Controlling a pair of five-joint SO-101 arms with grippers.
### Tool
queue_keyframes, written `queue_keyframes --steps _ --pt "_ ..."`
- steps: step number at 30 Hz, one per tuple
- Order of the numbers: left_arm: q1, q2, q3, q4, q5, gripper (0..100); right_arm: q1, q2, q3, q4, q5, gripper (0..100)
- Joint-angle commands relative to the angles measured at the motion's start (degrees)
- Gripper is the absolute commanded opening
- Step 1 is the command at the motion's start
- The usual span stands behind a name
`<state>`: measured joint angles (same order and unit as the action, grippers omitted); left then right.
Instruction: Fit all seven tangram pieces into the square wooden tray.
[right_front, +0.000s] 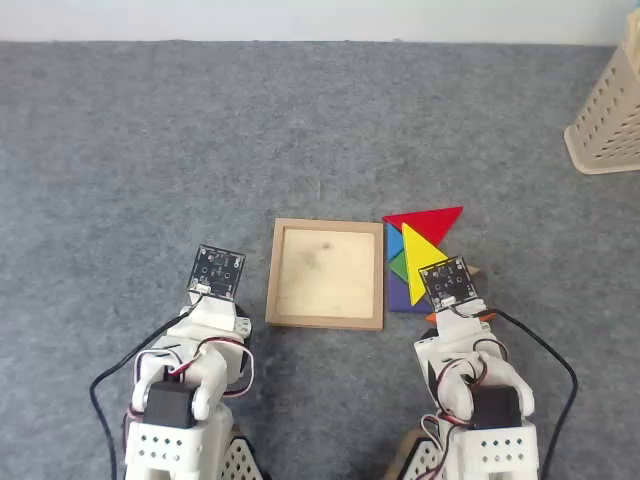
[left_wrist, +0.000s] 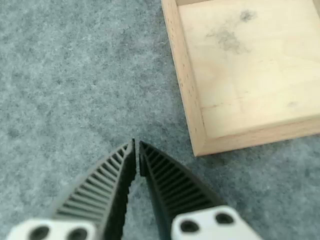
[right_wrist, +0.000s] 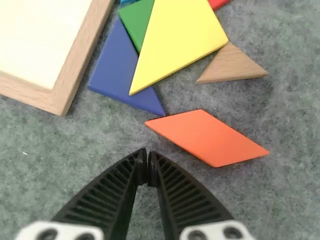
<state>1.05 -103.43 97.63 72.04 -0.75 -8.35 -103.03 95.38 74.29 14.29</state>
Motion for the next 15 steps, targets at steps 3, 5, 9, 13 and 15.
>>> queue_keyframes --steps 3,5,9,13,15 --pt "-0.09 -1.14 -1.1 0.35 0.53 1 0.13 -0.31 1.05 0.4 0.7 1.1" --pt "-0.09 -1.14 -1.1 0.35 0.53 1 0.13 -0.31 1.05 0.4 0.7 1.1" --pt "-0.09 -1.14 -1.1 0.35 0.53 1 0.13 -0.31 1.05 0.4 0.7 1.1" --pt "-0.09 -1.14 -1.1 0.35 0.53 1 0.13 -0.31 1.05 0.4 0.7 1.1" --pt "-0.09 -1.14 -1.1 0.35 0.53 1 0.13 -0.31 1.05 0.4 0.7 1.1"
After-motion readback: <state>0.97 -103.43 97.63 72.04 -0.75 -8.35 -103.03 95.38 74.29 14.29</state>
